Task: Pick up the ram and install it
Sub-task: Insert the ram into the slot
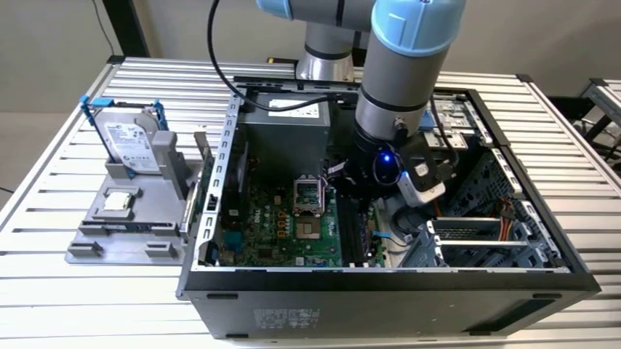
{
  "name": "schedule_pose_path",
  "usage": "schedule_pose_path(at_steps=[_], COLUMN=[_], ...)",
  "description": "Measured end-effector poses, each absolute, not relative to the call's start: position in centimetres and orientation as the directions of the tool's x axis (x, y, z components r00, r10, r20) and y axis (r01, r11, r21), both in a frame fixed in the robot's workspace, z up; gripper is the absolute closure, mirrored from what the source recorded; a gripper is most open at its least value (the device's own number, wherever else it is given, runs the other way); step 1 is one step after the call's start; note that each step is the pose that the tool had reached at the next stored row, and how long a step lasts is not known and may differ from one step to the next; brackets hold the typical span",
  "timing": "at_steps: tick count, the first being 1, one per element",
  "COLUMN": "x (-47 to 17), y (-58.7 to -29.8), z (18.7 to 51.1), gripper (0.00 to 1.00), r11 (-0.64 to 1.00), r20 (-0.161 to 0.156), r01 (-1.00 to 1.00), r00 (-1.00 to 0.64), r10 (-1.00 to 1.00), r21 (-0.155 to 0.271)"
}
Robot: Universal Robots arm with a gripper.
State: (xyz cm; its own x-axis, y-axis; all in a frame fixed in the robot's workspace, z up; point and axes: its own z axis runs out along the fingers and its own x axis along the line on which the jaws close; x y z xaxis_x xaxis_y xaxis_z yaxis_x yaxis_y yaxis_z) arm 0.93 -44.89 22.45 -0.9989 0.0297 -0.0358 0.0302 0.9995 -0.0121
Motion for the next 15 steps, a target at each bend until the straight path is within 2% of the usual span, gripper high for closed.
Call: schedule_pose_path(at_steps=[15], x=[0.93], y=[-44.91], z=[22.34], gripper=[1.00], r11=[1.000], r20=[-0.032], r01=[0.028], r00=[-0.999], r10=[0.028], r21=[-0.012])
